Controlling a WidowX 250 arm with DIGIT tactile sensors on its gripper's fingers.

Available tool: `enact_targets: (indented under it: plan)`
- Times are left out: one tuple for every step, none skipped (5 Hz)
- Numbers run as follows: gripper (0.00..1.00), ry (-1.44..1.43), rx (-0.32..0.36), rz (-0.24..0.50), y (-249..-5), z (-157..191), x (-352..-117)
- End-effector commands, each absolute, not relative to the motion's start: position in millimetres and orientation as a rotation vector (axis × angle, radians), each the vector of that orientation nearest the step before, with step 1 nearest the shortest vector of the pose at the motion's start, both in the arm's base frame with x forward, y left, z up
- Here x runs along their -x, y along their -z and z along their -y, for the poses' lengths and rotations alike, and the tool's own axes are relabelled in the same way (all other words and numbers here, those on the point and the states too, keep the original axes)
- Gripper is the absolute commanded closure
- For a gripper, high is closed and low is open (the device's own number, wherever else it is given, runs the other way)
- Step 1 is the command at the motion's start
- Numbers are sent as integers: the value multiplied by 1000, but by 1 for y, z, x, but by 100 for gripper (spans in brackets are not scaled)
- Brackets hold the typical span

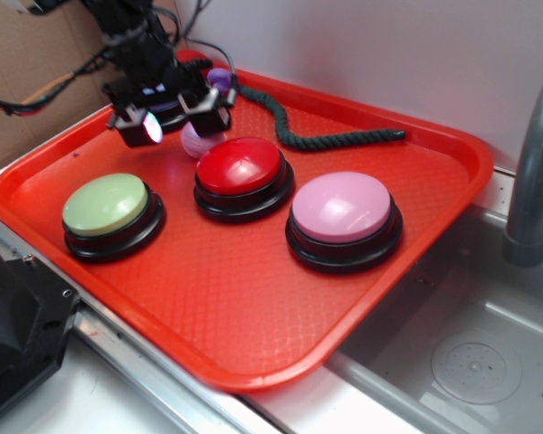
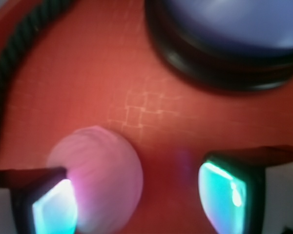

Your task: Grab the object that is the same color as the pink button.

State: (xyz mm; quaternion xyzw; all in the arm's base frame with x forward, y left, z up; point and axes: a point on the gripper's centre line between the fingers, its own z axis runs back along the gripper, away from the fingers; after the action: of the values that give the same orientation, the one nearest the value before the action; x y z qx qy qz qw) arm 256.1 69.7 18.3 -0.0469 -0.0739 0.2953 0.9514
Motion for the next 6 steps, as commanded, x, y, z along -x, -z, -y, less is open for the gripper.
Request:
enact_targets:
  plan:
    - [0, -539, 105, 45, -8, -51, -263]
    - [100, -565, 72, 17, -17, -43, -267]
    - [100, -586, 15, 26, -29, -37, -268]
    - [100, -603, -22, 59, -46, -43, -263]
    - [100, -604, 68, 162, -95, -89, -248]
    - [100, -551, 94, 209, -126, -131, -242]
